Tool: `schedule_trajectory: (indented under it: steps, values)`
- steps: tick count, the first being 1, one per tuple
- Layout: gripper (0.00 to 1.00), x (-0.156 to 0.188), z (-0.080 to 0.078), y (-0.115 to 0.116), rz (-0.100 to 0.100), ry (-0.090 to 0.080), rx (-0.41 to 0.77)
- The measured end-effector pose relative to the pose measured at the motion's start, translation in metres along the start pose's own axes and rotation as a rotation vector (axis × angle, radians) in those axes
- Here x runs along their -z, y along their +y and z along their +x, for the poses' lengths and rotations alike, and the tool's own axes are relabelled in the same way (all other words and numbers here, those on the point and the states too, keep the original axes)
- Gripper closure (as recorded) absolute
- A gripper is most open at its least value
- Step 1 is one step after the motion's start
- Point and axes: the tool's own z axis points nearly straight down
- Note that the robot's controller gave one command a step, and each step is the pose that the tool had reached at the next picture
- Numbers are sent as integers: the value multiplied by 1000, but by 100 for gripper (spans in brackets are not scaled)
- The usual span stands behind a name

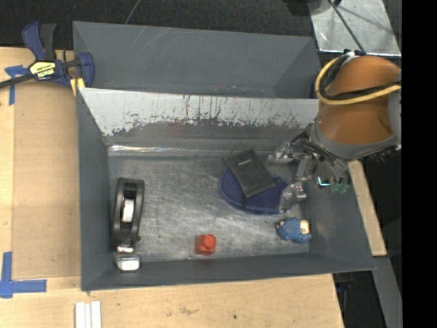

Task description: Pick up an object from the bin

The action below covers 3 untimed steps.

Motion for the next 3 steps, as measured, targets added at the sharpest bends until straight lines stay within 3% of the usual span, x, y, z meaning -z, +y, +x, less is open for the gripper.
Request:
schedule_trajectory:
  steps: [1,2,3]
  values:
    - [0,-98,-40,38,2,-10,-51]
    - [100,-94,-42,37,2,-15,-51]
    - [100,50,-20,38,2,-16,116]
